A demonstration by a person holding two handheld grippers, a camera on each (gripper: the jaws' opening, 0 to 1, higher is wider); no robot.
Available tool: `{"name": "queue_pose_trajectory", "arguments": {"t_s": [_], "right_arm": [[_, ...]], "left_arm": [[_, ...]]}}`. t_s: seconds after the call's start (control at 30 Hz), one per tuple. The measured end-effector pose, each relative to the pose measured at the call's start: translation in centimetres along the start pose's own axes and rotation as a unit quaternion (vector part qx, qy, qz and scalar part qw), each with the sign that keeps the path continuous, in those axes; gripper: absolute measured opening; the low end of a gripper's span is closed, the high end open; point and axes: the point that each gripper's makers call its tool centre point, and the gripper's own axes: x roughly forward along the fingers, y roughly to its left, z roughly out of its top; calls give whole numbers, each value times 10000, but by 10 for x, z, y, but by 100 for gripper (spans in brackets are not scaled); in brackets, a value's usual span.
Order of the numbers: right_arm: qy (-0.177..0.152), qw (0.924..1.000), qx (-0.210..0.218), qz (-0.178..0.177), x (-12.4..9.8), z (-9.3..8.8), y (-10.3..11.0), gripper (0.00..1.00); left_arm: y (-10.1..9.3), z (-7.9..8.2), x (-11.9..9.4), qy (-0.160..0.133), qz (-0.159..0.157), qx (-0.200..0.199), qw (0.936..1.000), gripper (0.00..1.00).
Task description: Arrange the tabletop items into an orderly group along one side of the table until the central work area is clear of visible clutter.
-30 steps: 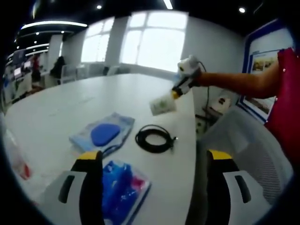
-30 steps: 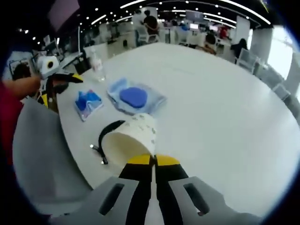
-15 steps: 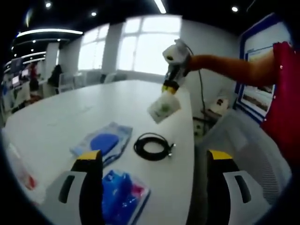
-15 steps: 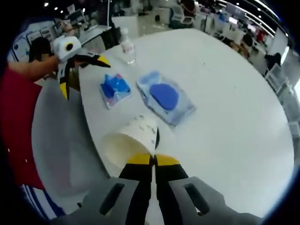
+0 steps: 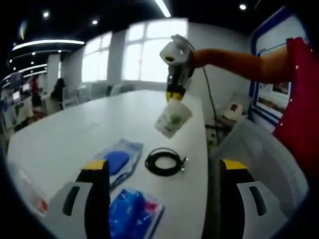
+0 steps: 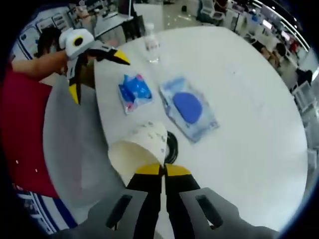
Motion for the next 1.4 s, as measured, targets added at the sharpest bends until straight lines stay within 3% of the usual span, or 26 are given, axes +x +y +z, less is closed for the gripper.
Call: {"name": "queue_pose_trajectory", "arguments": {"t_s": [0.3, 0.77, 1.4], "right_arm": [[290, 9993, -77, 239, -8, 18, 7, 2], [704, 9952, -220, 637, -26, 62, 17, 2], [1135, 9866, -640, 978, -4, 94, 35, 2]], "left_arm": [[-1, 9, -3, -34, -5, 197, 9998, 87], [4, 34, -8, -163, 45, 472, 9987, 86], [2, 44, -2, -123, -23, 696, 9975, 85]]}}
